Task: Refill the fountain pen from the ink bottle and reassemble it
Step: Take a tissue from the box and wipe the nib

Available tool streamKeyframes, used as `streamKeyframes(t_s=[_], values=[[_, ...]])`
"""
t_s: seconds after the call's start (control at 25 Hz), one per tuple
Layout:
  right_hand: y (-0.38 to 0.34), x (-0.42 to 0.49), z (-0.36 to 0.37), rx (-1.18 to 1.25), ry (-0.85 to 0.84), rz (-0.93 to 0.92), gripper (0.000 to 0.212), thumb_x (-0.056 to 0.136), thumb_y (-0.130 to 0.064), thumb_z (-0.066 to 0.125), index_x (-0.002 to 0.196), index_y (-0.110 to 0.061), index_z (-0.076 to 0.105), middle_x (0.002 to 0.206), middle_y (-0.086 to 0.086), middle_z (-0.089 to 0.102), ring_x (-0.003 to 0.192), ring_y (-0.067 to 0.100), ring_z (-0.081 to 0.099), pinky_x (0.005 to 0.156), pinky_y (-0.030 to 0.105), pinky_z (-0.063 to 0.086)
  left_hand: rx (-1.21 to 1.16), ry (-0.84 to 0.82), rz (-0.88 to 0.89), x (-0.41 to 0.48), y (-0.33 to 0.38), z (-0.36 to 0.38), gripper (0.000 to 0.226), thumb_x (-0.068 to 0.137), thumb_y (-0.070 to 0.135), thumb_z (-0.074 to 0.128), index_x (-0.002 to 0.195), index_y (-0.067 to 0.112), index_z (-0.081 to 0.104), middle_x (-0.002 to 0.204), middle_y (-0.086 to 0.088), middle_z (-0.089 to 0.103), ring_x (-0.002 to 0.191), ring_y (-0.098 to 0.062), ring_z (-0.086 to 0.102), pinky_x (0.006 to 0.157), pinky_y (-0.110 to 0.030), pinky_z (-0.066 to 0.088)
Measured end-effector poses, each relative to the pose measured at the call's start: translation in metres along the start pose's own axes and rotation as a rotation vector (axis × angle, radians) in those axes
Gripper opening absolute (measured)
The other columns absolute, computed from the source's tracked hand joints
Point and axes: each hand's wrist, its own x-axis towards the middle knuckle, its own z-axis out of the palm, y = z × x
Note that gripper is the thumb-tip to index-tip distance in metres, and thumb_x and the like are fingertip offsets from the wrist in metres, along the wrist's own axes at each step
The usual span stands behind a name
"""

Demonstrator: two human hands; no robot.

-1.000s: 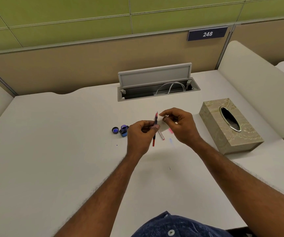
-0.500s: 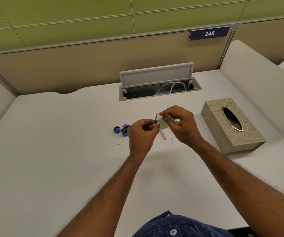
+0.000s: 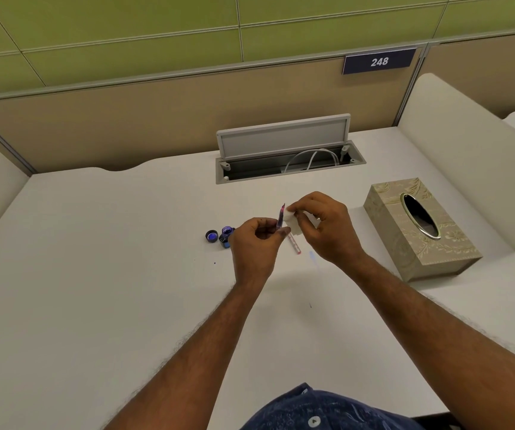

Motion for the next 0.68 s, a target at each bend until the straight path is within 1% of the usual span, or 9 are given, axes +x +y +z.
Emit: streamKeyframes(t_s=[0.08, 0.16, 0.24, 0.36, 0.44, 0.56, 0.64, 0.68], values=[[0.000, 0.000, -0.001, -0.017, 0.027, 0.024, 0.020, 0.086, -0.020, 0.063, 0.097, -0.006, 0.072, 0.097, 0.011, 0.072, 0.084, 0.016, 0.061, 0.077, 0.024, 0.052, -0.003, -0.002, -0.019, 0.001, 0.000, -0.001, 0.031, 0.075, 0.021, 0.081, 0.101, 0.006, 0.072, 0.082, 0.004, 0.068, 0.067, 0.003, 0.060, 0.059, 0.004, 0.042], [-0.001, 0.000, -0.002, -0.011, 0.060, 0.043, 0.022, 0.086, -0.022, 0.061, 0.096, -0.006, 0.072, 0.096, 0.011, 0.072, 0.084, 0.012, 0.059, 0.077, 0.018, 0.049, -0.004, -0.003, -0.029, 0.001, 0.001, 0.000, 0.032, 0.075, 0.022, 0.081, 0.101, 0.006, 0.072, 0.081, 0.005, 0.066, 0.066, 0.003, 0.059, 0.058, 0.005, 0.041], [-0.004, 0.002, -0.004, -0.014, 0.072, 0.026, 0.022, 0.086, -0.022, 0.061, 0.097, -0.006, 0.072, 0.096, 0.011, 0.072, 0.084, 0.012, 0.058, 0.077, 0.014, 0.045, -0.002, -0.002, -0.032, 0.001, 0.002, 0.000, 0.031, 0.075, 0.022, 0.081, 0.100, 0.006, 0.072, 0.080, 0.006, 0.066, 0.065, 0.003, 0.059, 0.058, 0.005, 0.041], [-0.010, 0.002, -0.002, -0.061, 0.041, -0.047, 0.019, 0.086, -0.018, 0.063, 0.097, -0.006, 0.072, 0.093, 0.011, 0.070, 0.082, 0.017, 0.061, 0.072, 0.019, 0.048, -0.013, 0.002, -0.030, 0.001, 0.004, 0.000, 0.030, 0.074, 0.022, 0.081, 0.099, 0.007, 0.072, 0.080, 0.006, 0.066, 0.066, 0.002, 0.061, 0.058, 0.004, 0.042], [-0.012, 0.003, 0.001, -0.095, 0.015, -0.081, 0.018, 0.087, -0.017, 0.064, 0.097, -0.006, 0.073, 0.091, 0.012, 0.068, 0.079, 0.018, 0.060, 0.069, 0.021, 0.049, -0.018, 0.013, -0.024, 0.001, 0.004, 0.000, 0.029, 0.074, 0.022, 0.082, 0.098, 0.008, 0.072, 0.080, 0.005, 0.067, 0.067, 0.001, 0.062, 0.060, 0.003, 0.043], [-0.013, 0.008, 0.001, -0.109, -0.052, -0.064, 0.017, 0.087, -0.017, 0.066, 0.099, -0.008, 0.073, 0.092, 0.011, 0.067, 0.079, 0.015, 0.057, 0.069, 0.022, 0.049, -0.016, 0.035, -0.021, 0.001, 0.003, -0.001, 0.029, 0.074, 0.021, 0.082, 0.098, 0.007, 0.072, 0.084, 0.001, 0.071, 0.068, 0.000, 0.062, 0.062, 0.003, 0.044], [-0.012, 0.010, -0.001, -0.116, -0.072, -0.037, 0.017, 0.088, -0.018, 0.066, 0.099, -0.008, 0.073, 0.093, 0.010, 0.067, 0.080, 0.016, 0.057, 0.070, 0.020, 0.048, -0.009, 0.037, -0.027, 0.001, 0.002, -0.002, 0.030, 0.075, 0.021, 0.081, 0.099, 0.006, 0.072, 0.085, 0.001, 0.070, 0.068, 0.002, 0.061, 0.061, 0.004, 0.043], [-0.011, 0.011, -0.002, -0.128, -0.065, -0.026, 0.016, 0.088, -0.017, 0.066, 0.099, -0.008, 0.073, 0.093, 0.010, 0.067, 0.079, 0.016, 0.056, 0.070, 0.016, 0.044, -0.005, 0.036, -0.032, 0.000, 0.002, -0.001, 0.031, 0.075, 0.021, 0.081, 0.100, 0.006, 0.072, 0.084, 0.002, 0.069, 0.067, 0.003, 0.060, 0.059, 0.005, 0.042]])
